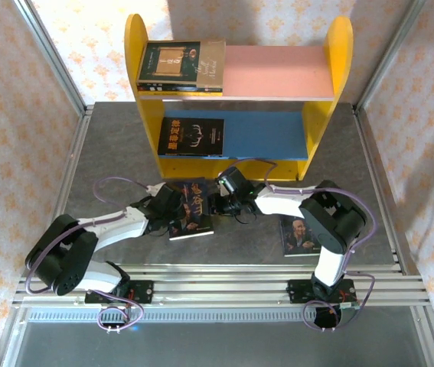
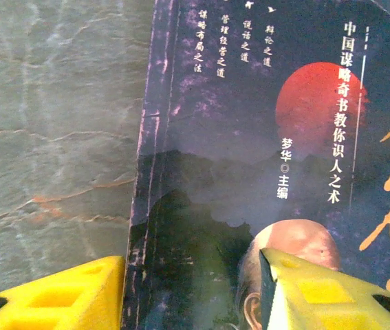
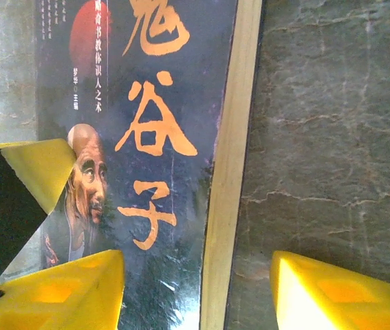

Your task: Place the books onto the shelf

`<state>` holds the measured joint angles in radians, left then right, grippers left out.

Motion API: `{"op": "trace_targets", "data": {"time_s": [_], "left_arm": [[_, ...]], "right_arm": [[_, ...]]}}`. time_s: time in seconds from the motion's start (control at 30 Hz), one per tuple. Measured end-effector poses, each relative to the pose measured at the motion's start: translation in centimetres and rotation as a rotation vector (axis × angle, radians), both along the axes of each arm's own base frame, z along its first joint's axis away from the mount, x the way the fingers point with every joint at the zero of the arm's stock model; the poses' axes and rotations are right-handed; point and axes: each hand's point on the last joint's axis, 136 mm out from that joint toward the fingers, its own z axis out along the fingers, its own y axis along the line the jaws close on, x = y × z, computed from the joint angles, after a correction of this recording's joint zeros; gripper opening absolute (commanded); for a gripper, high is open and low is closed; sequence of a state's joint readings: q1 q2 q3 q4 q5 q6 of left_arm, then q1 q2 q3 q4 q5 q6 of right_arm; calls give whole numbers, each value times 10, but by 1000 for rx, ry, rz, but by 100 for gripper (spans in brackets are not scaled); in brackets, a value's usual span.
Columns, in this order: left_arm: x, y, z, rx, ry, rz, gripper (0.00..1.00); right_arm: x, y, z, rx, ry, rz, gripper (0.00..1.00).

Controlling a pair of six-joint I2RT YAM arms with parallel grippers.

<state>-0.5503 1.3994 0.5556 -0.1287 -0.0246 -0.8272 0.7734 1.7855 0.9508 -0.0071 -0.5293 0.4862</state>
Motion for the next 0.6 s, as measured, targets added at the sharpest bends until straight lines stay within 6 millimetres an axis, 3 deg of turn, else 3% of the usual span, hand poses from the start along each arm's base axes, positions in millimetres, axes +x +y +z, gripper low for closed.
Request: {"op": "trace_targets", "data": {"time_s": [0.33,0.6], "left_arm": [[-3,-17,6,-33,-5,-61,54],[-9,-13,35,-60,-54,-74,57]], "right_arm": [[2,-4,-6,-44,-4,-1,57],[2,-4,-6,-47,-6,-2,57]]}}
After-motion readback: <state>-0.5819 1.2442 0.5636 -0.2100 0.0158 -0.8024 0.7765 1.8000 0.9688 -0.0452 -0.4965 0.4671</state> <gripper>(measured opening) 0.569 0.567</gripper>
